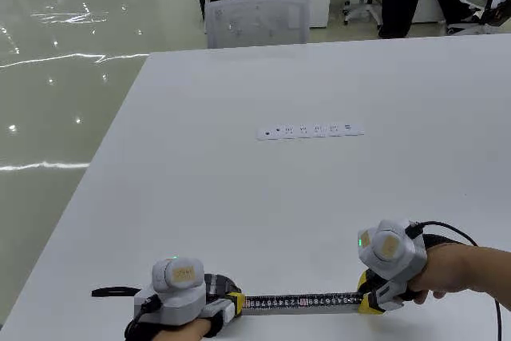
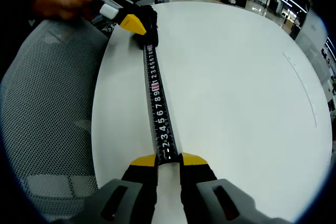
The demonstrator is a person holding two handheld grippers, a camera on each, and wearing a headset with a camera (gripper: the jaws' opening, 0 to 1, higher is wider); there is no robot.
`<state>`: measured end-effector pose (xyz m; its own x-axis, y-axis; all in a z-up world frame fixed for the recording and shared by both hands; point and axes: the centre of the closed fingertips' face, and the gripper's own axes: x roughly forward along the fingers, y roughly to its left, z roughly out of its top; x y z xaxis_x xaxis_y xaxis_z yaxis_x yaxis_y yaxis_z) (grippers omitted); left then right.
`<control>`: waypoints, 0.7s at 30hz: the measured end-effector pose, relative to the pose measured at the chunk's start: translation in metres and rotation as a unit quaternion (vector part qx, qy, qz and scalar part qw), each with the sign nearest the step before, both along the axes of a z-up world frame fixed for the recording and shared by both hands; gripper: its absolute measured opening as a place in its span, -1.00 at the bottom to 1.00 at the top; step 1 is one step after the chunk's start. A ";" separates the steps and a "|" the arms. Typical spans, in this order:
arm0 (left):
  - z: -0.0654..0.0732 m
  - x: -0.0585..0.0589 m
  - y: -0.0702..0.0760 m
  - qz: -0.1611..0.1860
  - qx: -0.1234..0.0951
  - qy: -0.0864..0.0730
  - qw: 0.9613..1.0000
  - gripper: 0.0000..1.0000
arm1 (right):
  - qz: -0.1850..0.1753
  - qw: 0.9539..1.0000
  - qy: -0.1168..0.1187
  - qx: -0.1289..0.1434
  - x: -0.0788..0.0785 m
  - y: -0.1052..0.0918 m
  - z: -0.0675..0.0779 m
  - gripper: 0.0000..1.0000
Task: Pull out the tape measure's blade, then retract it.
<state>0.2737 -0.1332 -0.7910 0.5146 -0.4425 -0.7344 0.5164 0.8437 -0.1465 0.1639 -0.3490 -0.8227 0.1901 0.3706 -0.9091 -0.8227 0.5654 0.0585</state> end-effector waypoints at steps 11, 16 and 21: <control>0.000 0.000 0.000 0.003 -0.002 0.003 1.000 0.14 | -0.003 1.000 -0.003 0.005 0.003 0.005 0.000 -0.72; 0.000 0.000 0.000 0.002 -0.002 0.002 1.000 0.14 | -0.002 1.000 -0.004 0.005 0.003 0.009 0.000 -0.72; 0.000 0.000 0.000 0.002 -0.002 0.002 1.000 0.14 | -0.002 1.000 -0.006 0.006 0.005 0.011 0.000 -0.72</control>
